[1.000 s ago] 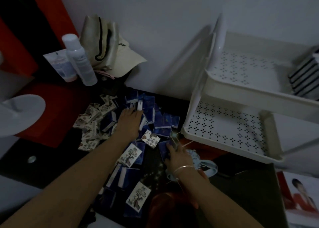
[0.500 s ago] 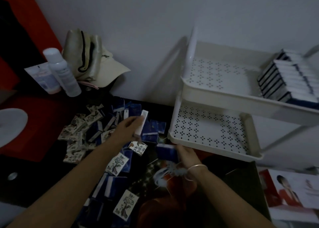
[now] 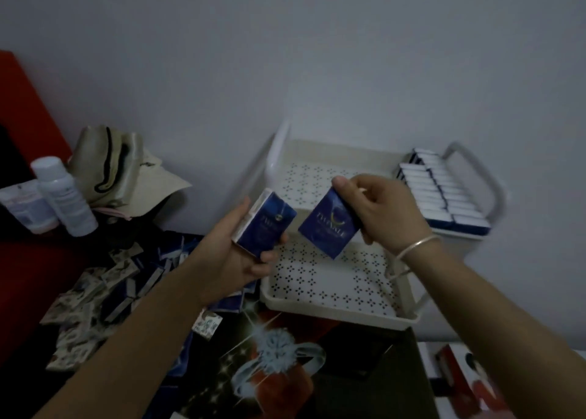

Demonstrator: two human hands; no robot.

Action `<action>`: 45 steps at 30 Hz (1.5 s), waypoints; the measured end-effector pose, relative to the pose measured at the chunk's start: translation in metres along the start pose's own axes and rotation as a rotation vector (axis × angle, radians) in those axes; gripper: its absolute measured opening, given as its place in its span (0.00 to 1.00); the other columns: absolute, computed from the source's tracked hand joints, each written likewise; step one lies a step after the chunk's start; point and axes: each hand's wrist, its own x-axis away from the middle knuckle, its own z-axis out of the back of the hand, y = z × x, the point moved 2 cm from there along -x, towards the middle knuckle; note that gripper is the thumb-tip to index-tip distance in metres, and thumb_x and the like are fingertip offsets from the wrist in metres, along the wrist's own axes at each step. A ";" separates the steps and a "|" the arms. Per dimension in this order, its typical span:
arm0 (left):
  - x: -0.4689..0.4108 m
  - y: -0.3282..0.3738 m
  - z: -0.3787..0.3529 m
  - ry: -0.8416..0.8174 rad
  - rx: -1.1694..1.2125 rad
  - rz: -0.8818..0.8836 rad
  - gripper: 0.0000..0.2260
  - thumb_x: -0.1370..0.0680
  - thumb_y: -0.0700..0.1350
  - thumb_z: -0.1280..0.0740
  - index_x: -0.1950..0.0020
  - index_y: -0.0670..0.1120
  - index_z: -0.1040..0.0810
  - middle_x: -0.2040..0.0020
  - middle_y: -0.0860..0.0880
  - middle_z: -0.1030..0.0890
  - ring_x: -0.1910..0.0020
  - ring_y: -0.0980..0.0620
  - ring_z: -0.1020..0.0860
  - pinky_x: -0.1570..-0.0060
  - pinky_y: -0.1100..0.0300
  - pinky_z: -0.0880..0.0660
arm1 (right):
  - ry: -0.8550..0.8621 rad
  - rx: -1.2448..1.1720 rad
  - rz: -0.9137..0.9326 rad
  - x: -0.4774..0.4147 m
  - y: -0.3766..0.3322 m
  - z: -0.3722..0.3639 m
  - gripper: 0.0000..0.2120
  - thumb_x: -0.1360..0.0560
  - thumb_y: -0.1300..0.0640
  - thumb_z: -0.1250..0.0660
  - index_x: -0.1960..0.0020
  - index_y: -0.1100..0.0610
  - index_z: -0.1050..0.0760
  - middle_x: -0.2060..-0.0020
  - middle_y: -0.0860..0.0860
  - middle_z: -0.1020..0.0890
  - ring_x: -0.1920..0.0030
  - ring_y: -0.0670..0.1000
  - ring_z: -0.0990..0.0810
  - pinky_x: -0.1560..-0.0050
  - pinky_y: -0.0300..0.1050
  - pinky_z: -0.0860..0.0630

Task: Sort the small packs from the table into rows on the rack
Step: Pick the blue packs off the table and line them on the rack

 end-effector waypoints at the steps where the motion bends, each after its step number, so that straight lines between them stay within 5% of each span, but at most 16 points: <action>1: -0.008 0.002 -0.012 -0.050 0.026 0.002 0.26 0.21 0.61 0.47 0.37 0.42 0.28 0.58 0.44 0.24 0.72 0.54 0.32 0.76 0.64 0.39 | 0.008 0.015 0.006 -0.007 -0.002 0.018 0.21 0.27 0.37 0.39 0.64 0.54 0.24 0.80 0.44 0.22 0.82 0.44 0.29 0.78 0.36 0.33; 7: -0.054 0.004 -0.053 -0.248 0.137 0.094 0.31 0.22 0.65 0.45 0.30 0.42 0.31 0.53 0.46 0.22 0.70 0.56 0.33 0.73 0.65 0.40 | 0.070 0.003 -0.049 -0.078 0.024 0.101 0.14 0.24 0.47 0.34 0.51 0.59 0.24 0.64 0.56 0.16 0.72 0.50 0.21 0.68 0.47 0.21; 11: -0.084 0.003 -0.072 -0.212 0.130 0.091 0.32 0.25 0.66 0.41 0.34 0.43 0.27 0.53 0.46 0.22 0.70 0.57 0.33 0.72 0.66 0.43 | 0.122 0.127 -0.098 -0.133 0.070 0.125 0.07 0.23 0.56 0.36 0.47 0.55 0.30 0.54 0.56 0.18 0.62 0.53 0.17 0.58 0.51 0.19; 15: -0.108 0.008 -0.079 -0.151 0.128 0.078 0.33 0.24 0.66 0.42 0.32 0.41 0.27 0.50 0.44 0.22 0.70 0.55 0.32 0.71 0.64 0.41 | 0.124 0.360 -0.123 -0.164 0.115 0.125 0.09 0.25 0.56 0.36 0.45 0.53 0.28 0.47 0.55 0.20 0.53 0.56 0.19 0.50 0.52 0.21; 19: -0.132 0.016 -0.079 -0.042 0.149 0.035 0.26 0.20 0.55 0.48 0.30 0.39 0.30 0.48 0.41 0.21 0.68 0.52 0.30 0.69 0.61 0.35 | 0.048 0.503 -0.146 -0.180 0.148 0.119 0.10 0.24 0.54 0.36 0.43 0.52 0.26 0.45 0.53 0.19 0.50 0.55 0.21 0.53 0.44 0.26; 24: -0.161 0.023 -0.083 0.155 0.030 -0.044 0.13 0.21 0.39 0.40 0.38 0.39 0.25 0.47 0.41 0.20 0.55 0.48 0.22 0.54 0.58 0.26 | -0.272 0.826 -0.093 -0.194 0.167 0.106 0.13 0.22 0.52 0.40 0.39 0.50 0.24 0.41 0.51 0.21 0.42 0.56 0.24 0.42 0.46 0.28; 29: -0.191 0.025 -0.082 0.274 -0.258 -0.131 0.15 0.23 0.34 0.37 0.36 0.43 0.25 0.45 0.44 0.18 0.50 0.49 0.19 0.51 0.55 0.23 | -0.434 1.051 -0.089 -0.199 0.164 0.096 0.14 0.24 0.55 0.42 0.42 0.50 0.23 0.46 0.51 0.20 0.44 0.55 0.24 0.43 0.51 0.24; 34: -0.218 0.026 -0.083 0.372 -0.323 -0.138 0.13 0.24 0.33 0.35 0.40 0.42 0.23 0.49 0.44 0.18 0.53 0.48 0.19 0.51 0.55 0.22 | -0.409 0.945 -0.156 -0.202 0.171 0.099 0.14 0.25 0.53 0.45 0.52 0.55 0.21 0.51 0.54 0.19 0.49 0.57 0.23 0.45 0.52 0.24; 40: -0.258 0.030 -0.077 0.461 -0.309 -0.149 0.07 0.22 0.35 0.38 0.47 0.42 0.23 0.53 0.44 0.19 0.57 0.48 0.20 0.58 0.56 0.22 | -0.282 0.684 -0.142 -0.197 0.174 0.112 0.19 0.23 0.63 0.45 0.37 0.52 0.25 0.39 0.51 0.21 0.38 0.54 0.25 0.37 0.44 0.31; 45: -0.289 0.034 -0.084 0.550 -0.593 -0.311 0.11 0.24 0.35 0.33 0.41 0.39 0.23 0.47 0.45 0.20 0.51 0.49 0.22 0.57 0.62 0.24 | -0.155 0.455 -0.169 -0.197 0.177 0.118 0.19 0.23 0.64 0.46 0.36 0.53 0.28 0.43 0.52 0.20 0.44 0.53 0.23 0.42 0.45 0.27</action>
